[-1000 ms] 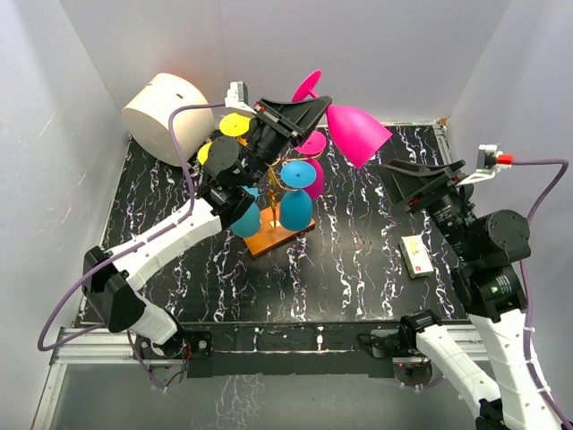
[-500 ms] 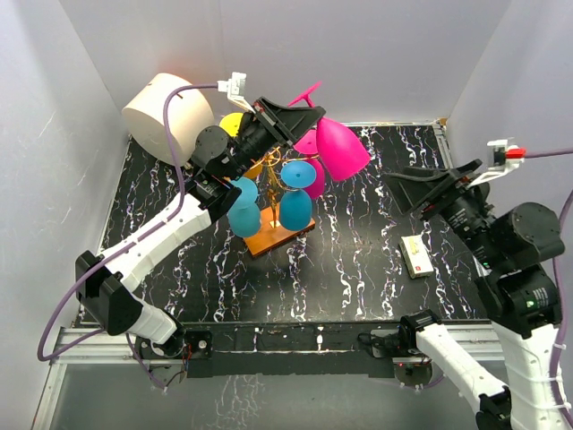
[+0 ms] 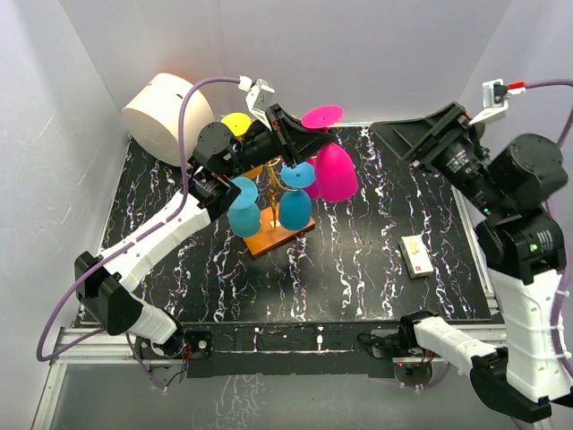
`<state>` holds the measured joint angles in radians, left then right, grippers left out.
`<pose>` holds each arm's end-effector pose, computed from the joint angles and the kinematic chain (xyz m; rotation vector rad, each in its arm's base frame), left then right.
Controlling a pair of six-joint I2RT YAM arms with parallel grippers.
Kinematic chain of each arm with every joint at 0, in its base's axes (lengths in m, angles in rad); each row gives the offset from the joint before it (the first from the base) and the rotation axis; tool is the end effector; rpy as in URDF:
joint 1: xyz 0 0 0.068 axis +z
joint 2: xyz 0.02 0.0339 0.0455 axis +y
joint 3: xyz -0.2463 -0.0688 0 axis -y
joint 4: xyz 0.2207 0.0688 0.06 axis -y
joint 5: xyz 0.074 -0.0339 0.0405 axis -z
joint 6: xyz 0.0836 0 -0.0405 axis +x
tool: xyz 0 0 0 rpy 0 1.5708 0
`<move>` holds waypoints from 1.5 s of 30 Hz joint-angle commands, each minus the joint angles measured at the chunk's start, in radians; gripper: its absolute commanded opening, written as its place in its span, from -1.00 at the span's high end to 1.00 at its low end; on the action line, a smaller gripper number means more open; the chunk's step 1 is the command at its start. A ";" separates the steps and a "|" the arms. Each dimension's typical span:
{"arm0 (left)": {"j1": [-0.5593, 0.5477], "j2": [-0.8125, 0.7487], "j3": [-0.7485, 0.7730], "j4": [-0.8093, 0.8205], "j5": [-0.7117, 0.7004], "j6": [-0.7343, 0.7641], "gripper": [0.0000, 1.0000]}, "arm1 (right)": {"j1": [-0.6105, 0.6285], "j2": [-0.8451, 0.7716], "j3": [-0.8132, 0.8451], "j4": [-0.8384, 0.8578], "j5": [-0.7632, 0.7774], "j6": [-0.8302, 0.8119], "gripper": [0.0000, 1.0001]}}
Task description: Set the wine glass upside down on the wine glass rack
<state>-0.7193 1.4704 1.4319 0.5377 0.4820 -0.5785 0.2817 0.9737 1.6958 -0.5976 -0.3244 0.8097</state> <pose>0.2364 -0.2585 0.4809 0.5573 1.1168 -1.3997 0.1458 0.0699 0.5271 0.1253 1.5494 1.1125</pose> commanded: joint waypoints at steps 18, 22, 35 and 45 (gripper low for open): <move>-0.006 0.006 -0.013 0.159 0.326 0.280 1.00 | 0.006 0.073 -0.127 0.104 -0.161 0.252 0.27; -0.011 0.024 -0.010 0.180 0.346 0.272 1.00 | 0.007 0.066 -0.145 0.118 -0.162 0.269 0.50; -0.026 0.022 0.008 0.108 0.288 0.200 0.20 | 0.006 -0.002 -0.175 0.136 -0.002 0.253 1.00; -0.026 -0.052 -0.096 0.214 0.208 -0.275 -0.26 | 0.007 -0.050 -0.153 0.060 0.160 0.206 1.00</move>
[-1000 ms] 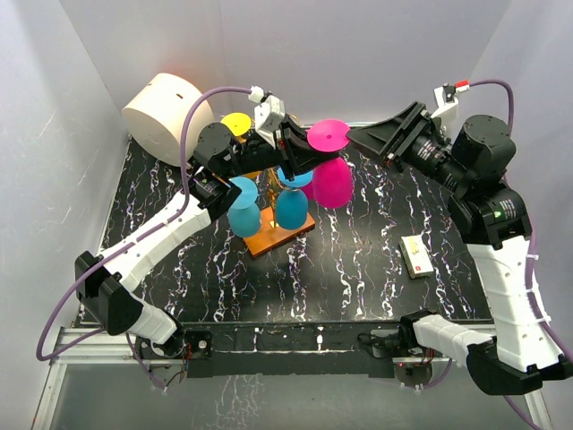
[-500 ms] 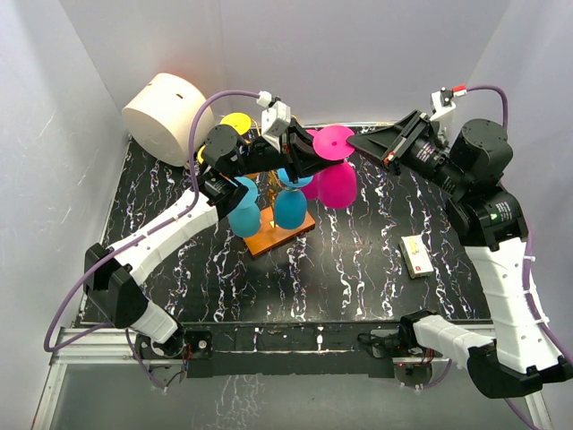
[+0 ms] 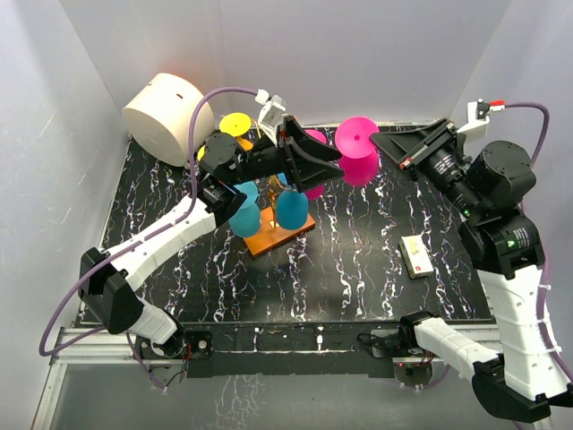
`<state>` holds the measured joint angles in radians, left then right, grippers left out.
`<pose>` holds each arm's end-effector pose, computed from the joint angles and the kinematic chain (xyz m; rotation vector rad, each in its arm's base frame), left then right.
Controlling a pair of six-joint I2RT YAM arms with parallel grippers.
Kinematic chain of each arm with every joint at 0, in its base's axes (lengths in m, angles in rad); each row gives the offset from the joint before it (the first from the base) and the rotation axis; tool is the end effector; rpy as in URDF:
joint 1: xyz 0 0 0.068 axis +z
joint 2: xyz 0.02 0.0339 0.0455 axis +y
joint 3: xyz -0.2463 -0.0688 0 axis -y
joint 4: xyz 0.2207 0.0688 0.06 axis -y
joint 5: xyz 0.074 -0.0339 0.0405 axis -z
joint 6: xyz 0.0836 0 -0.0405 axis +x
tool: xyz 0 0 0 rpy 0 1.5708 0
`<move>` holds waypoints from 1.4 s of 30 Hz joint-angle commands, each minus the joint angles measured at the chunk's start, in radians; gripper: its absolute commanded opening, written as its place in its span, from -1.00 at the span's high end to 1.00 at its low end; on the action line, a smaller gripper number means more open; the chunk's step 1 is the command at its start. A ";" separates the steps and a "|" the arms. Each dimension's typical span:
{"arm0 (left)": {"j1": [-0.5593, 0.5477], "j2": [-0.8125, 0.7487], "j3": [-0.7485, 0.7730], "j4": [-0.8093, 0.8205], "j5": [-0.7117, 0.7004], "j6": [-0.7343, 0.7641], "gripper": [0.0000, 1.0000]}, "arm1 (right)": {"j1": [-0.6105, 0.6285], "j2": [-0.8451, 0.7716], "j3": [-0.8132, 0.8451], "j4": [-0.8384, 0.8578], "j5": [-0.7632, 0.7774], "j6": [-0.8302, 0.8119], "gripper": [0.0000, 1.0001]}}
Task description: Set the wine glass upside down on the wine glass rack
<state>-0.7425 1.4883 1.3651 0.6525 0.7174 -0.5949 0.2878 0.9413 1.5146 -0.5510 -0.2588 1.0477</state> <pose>0.2166 -0.2733 0.4606 0.8073 1.0560 -1.5299 0.1691 0.0724 0.4862 0.4145 1.6393 1.2326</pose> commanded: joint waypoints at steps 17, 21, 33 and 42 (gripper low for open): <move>0.000 0.001 0.040 0.045 -0.221 -0.692 -0.13 | 0.000 -0.066 -0.099 0.081 0.034 -0.068 1.00; 0.000 0.018 0.046 0.010 -0.234 -0.712 0.13 | 0.001 -0.077 -0.114 0.084 0.033 -0.074 1.00; 0.000 0.025 0.080 -0.086 -0.218 -0.707 0.75 | 0.001 -0.067 -0.120 0.097 0.017 -0.087 1.00; 0.002 0.053 0.155 -0.090 -0.209 -0.713 1.00 | 0.000 -0.079 -0.108 0.081 0.069 -0.115 0.51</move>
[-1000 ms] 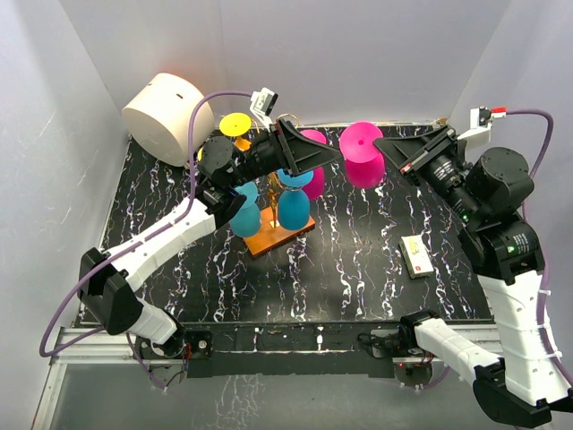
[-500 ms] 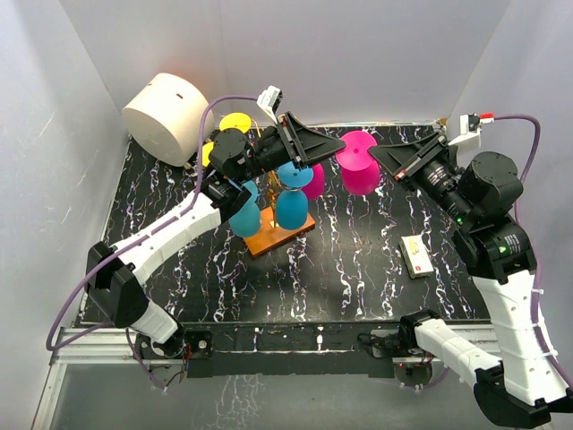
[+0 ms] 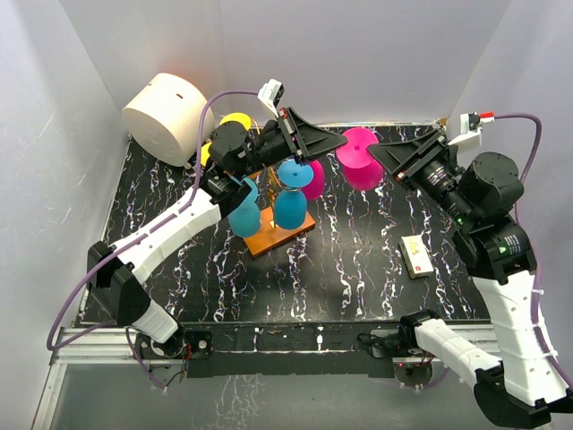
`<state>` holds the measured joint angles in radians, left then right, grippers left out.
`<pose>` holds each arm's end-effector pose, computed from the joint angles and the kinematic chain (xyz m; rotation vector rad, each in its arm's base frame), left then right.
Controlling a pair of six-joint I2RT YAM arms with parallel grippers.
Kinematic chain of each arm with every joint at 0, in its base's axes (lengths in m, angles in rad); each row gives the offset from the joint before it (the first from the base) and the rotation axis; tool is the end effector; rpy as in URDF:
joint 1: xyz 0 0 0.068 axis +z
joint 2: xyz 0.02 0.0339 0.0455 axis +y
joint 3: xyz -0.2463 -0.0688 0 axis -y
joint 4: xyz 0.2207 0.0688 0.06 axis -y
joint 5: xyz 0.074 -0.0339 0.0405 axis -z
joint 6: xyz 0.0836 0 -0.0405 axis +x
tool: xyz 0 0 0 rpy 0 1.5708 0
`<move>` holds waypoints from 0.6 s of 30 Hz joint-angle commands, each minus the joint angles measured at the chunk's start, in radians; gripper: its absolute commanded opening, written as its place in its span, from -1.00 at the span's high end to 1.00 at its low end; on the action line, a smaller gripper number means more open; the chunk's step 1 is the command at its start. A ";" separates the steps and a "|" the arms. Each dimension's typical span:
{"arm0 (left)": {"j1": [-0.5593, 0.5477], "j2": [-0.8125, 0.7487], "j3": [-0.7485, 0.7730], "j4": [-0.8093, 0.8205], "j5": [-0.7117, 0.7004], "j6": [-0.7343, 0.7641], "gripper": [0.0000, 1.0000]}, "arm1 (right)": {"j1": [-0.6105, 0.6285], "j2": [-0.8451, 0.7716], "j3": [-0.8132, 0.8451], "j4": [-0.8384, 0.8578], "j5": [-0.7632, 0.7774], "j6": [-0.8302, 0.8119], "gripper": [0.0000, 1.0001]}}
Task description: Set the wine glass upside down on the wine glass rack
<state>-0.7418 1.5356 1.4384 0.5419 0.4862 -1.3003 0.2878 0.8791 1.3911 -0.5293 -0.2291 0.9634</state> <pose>0.2466 -0.2790 0.4616 0.1390 1.4569 -2.0166 0.1684 0.0697 0.4609 0.3823 1.6687 1.1377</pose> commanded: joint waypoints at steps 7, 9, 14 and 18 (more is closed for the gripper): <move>0.018 0.087 0.251 -0.028 0.034 -0.006 1.00 | 0.001 -0.055 0.032 0.037 0.127 -0.065 -0.21; 0.031 0.104 0.298 -0.079 0.017 0.026 1.00 | 0.000 -0.077 0.017 0.054 0.144 -0.068 -0.35; 0.081 0.149 0.378 -0.134 0.002 0.050 1.00 | 0.000 -0.120 -0.003 0.064 0.189 -0.079 -0.48; 0.136 0.191 0.421 -0.130 0.016 0.021 1.00 | 0.000 -0.148 -0.006 0.075 0.219 -0.104 -0.47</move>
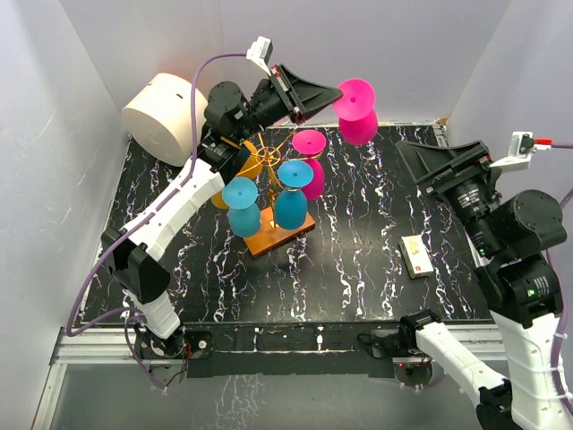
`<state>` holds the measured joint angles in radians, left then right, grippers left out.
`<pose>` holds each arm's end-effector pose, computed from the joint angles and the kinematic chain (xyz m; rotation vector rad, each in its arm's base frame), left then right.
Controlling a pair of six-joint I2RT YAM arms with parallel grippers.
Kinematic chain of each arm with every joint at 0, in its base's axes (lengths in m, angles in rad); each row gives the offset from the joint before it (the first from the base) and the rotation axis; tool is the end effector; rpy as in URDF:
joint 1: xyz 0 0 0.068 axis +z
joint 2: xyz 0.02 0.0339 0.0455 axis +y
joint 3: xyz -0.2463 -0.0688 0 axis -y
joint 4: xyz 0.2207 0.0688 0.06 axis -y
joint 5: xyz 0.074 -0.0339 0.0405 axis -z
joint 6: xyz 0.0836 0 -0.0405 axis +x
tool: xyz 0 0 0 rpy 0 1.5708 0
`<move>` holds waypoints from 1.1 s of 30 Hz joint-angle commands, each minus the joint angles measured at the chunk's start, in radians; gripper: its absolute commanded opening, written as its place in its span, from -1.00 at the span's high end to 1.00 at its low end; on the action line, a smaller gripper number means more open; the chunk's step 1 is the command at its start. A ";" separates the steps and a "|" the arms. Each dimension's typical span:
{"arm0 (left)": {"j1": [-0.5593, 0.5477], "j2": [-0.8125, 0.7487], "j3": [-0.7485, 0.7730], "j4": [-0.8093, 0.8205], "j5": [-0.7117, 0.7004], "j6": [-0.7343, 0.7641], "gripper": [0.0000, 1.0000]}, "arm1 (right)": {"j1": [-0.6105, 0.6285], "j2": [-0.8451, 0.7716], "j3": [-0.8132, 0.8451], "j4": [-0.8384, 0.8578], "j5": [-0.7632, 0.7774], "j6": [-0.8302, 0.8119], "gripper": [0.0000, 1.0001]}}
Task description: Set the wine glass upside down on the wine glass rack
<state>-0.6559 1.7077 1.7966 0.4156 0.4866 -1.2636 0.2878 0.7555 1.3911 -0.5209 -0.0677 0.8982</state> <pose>0.2912 -0.2735 0.5083 0.1287 1.3609 -1.9282 0.1317 0.0449 0.4797 0.4064 1.4844 1.0073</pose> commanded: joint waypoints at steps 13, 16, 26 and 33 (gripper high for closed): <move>0.238 0.073 0.200 -0.154 0.040 0.147 1.00 | 0.001 -0.030 -0.016 0.072 0.081 -0.042 -0.44; 0.286 0.085 0.181 -0.084 0.080 0.179 1.00 | 0.000 -0.024 -0.013 0.072 0.074 -0.041 -0.43; 0.395 0.082 0.103 -0.159 0.139 0.183 1.00 | 0.001 -0.014 -0.029 0.076 0.071 -0.042 -0.43; 0.408 -0.006 0.010 -0.283 0.072 0.249 1.00 | 0.000 -0.014 -0.044 0.077 0.070 -0.042 -0.42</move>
<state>-0.2516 1.8187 1.8423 0.1932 0.5819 -1.0626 0.2878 0.7425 1.3563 -0.4957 0.0013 0.8684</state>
